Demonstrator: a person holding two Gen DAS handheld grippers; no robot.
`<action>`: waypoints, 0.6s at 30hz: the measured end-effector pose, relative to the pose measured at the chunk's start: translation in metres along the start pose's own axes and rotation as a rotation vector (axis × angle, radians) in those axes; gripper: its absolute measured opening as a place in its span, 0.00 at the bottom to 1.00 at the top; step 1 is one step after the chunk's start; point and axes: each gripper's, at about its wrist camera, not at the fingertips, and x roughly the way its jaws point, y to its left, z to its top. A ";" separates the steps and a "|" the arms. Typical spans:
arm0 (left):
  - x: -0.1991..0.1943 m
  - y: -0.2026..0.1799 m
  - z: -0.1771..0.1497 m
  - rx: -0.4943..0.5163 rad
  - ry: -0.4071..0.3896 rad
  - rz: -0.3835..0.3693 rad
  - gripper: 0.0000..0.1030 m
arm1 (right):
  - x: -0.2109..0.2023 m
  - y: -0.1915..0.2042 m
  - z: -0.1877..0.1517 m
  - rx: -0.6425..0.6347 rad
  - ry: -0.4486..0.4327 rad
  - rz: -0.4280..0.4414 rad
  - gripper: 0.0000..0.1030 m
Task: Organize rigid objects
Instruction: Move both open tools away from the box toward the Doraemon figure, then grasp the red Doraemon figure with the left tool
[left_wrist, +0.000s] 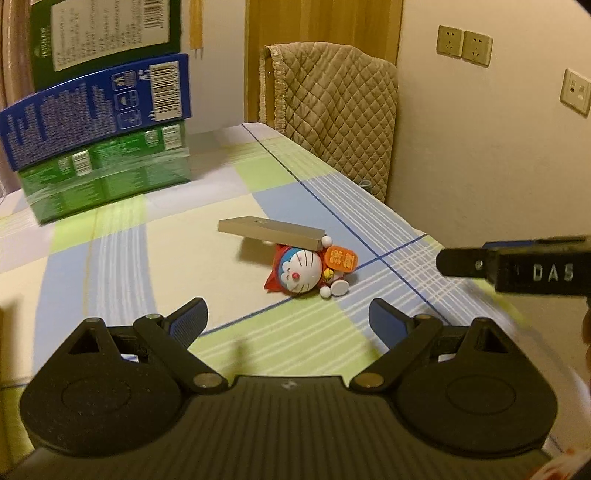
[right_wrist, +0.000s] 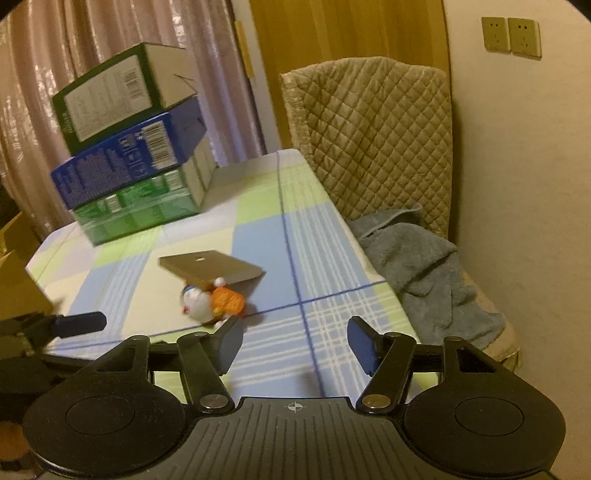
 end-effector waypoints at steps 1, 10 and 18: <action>0.007 -0.001 -0.001 0.001 -0.007 -0.002 0.89 | 0.005 -0.002 0.001 0.008 0.002 -0.007 0.58; 0.055 -0.012 -0.004 -0.011 -0.049 0.013 0.85 | 0.025 -0.011 0.003 0.026 0.011 -0.040 0.46; 0.078 -0.017 0.001 0.017 -0.069 0.020 0.67 | 0.028 -0.020 -0.004 0.030 -0.002 -0.088 0.46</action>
